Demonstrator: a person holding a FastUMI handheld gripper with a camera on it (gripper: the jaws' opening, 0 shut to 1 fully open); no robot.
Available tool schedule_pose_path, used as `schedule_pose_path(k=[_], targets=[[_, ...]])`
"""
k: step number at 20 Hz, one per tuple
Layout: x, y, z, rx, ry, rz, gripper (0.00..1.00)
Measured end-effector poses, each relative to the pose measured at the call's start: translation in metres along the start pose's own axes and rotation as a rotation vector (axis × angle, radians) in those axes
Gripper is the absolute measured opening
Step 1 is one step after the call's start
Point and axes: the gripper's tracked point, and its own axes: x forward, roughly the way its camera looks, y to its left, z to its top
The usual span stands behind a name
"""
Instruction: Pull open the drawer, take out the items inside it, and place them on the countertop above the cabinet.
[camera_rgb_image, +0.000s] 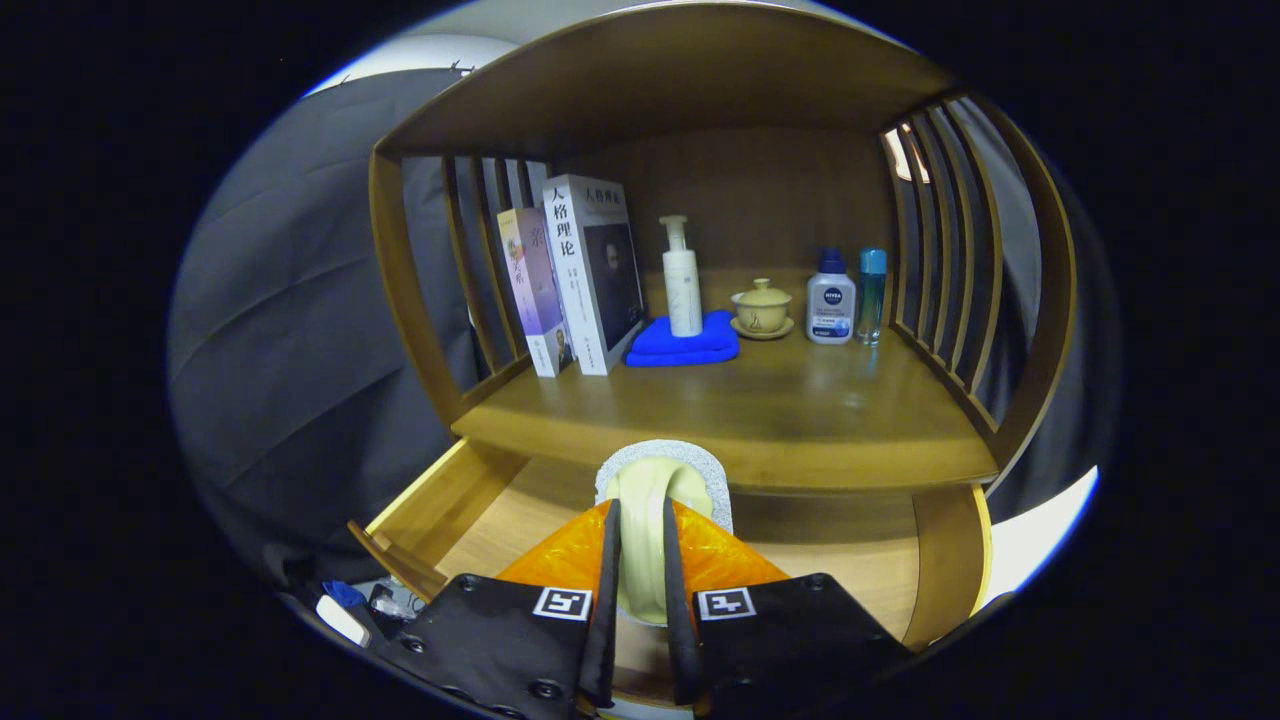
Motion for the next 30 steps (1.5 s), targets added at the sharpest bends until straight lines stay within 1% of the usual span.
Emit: schedule_pose_path(k=[6,12,17,22,23,26,29,30], targets=[[0.018,-0.006,0.046,0.043,-0.062,-0.013,0.24],[0.055,-0.019,0.077,0.097,-0.077,-0.055,0.24],[0.089,-0.029,0.08,0.171,-0.049,-0.065,0.25],[0.114,-0.035,0.072,0.172,-0.043,-0.104,0.24],[0.115,-0.037,0.071,0.169,-0.046,-0.11,0.29],[0.109,-0.032,0.078,0.154,-0.093,-0.113,0.64],[0.085,-0.031,0.083,0.097,-0.16,-0.146,0.98],[0.074,-0.028,0.084,0.071,-0.184,-0.15,0.98]])
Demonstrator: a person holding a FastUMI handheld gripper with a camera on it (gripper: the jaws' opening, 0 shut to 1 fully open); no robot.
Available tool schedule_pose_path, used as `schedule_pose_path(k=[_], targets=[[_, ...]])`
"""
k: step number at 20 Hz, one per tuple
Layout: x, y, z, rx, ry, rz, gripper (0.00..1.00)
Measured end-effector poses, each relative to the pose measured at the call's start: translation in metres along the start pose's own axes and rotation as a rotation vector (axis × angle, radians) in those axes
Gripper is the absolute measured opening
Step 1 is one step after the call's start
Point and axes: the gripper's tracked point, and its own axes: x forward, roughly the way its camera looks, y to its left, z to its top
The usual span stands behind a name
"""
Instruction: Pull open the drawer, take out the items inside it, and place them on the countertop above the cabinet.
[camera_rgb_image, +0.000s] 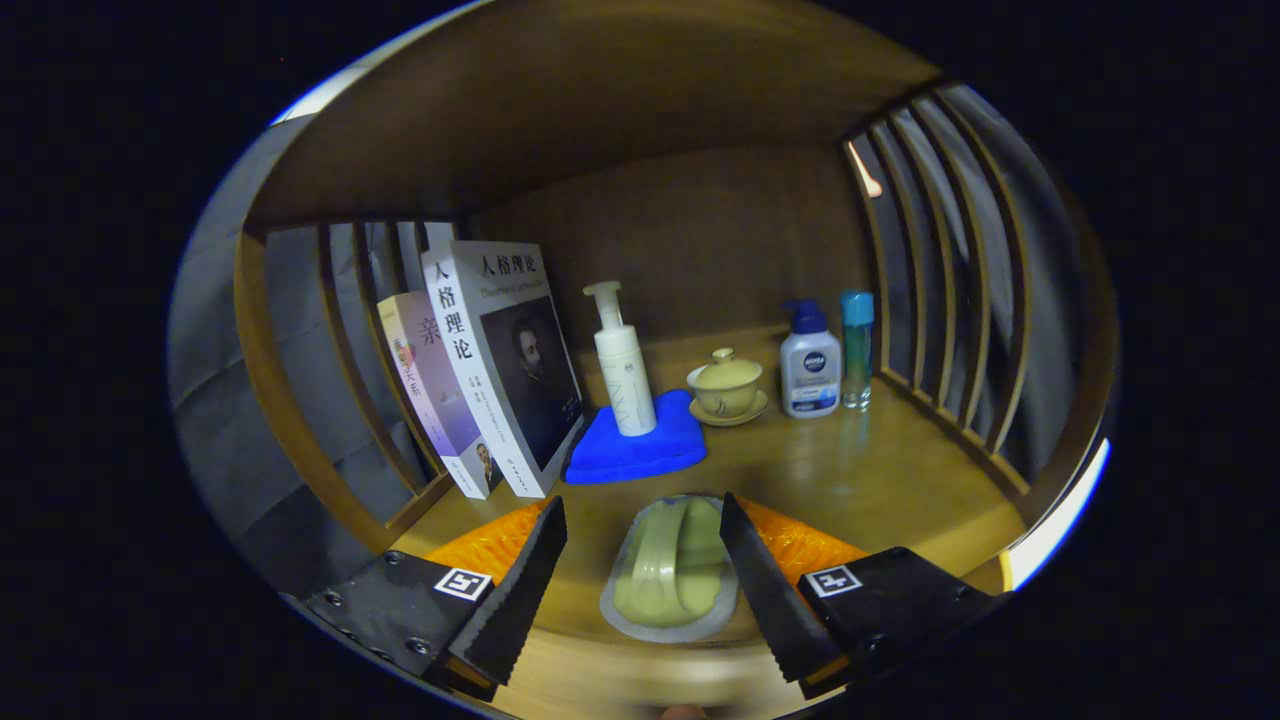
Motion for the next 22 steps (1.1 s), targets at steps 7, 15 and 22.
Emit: schedule_pose_path(k=[7,15,22], targets=[[-0.093,0.03,-0.02,-0.11,-0.149,0.035,0.98],[-0.161,0.035,-0.065,-0.157,-0.263,-0.006,0.98],[-0.203,0.038,-0.108,-0.294,-0.342,-0.044,0.99]])
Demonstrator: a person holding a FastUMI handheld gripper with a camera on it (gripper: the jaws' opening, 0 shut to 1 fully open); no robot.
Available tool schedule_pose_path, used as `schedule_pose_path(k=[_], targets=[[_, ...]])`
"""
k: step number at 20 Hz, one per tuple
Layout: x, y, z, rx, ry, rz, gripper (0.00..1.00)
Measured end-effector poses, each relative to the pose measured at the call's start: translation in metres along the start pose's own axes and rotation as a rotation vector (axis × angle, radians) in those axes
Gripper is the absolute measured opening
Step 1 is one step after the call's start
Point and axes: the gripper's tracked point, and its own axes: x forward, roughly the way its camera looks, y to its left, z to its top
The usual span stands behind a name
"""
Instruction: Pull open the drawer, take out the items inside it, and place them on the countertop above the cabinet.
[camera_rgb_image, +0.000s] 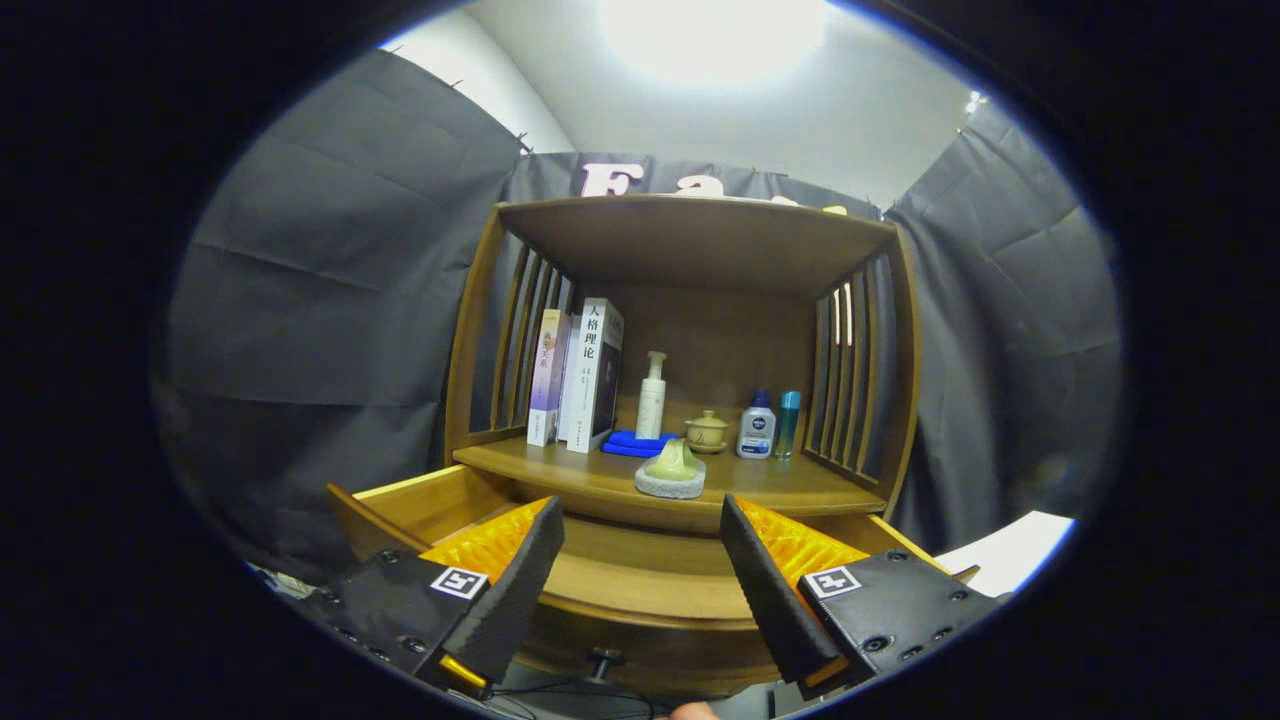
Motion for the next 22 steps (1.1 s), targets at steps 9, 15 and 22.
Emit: schedule_pose_path(k=[9,15,22], targets=[[-0.049,0.019,-0.051,0.067,0.04,-0.005,0.98],[-0.057,0.015,-0.109,0.121,0.145,-0.015,0.98],[-0.036,0.011,-0.145,0.114,0.229,-0.016,0.98]])
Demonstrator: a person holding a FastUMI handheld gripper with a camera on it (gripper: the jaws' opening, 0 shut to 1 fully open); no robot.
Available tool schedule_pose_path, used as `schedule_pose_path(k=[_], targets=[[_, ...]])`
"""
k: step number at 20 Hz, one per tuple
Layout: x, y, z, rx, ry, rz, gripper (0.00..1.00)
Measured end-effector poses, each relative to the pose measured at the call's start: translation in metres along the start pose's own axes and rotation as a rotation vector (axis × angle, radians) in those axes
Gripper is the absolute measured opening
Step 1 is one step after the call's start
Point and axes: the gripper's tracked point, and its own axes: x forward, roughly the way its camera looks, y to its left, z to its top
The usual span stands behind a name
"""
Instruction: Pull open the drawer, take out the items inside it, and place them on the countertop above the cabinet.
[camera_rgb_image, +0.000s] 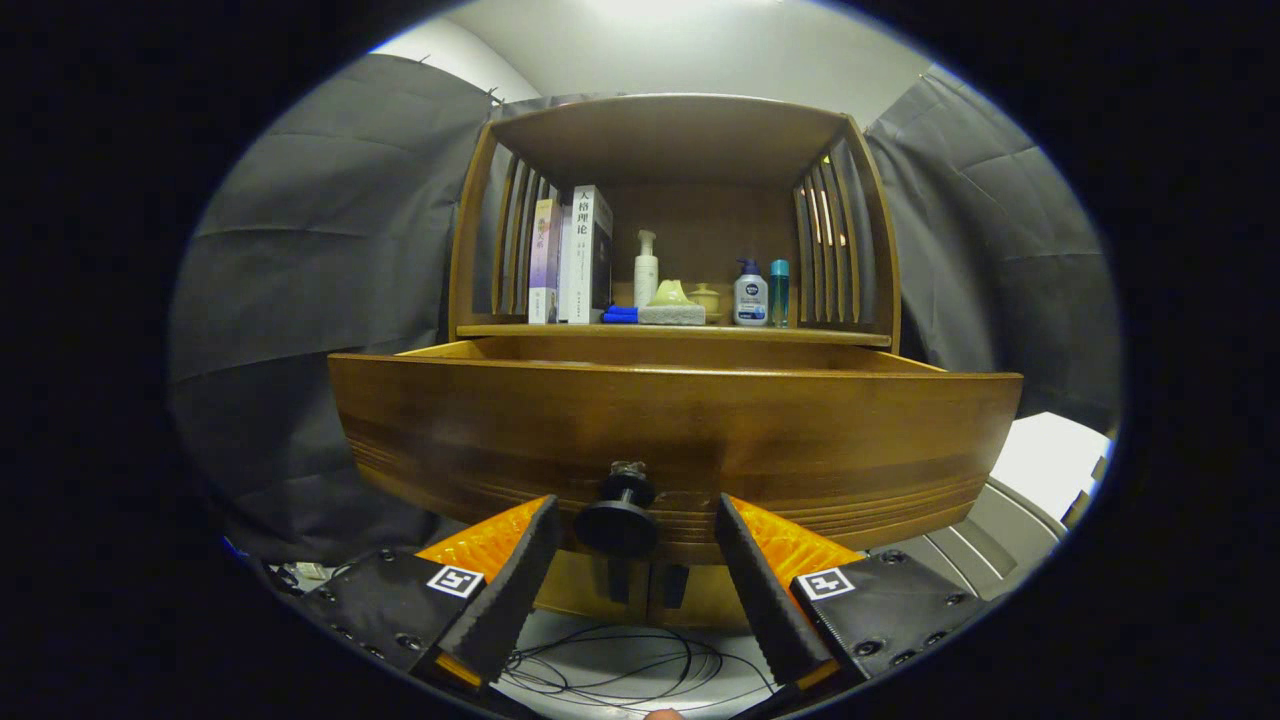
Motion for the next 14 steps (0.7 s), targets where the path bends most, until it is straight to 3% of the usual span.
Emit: schedule_pose_path(k=[14], targets=[[0.024,-0.01,0.002,0.013,0.008,-0.071,0.95]])
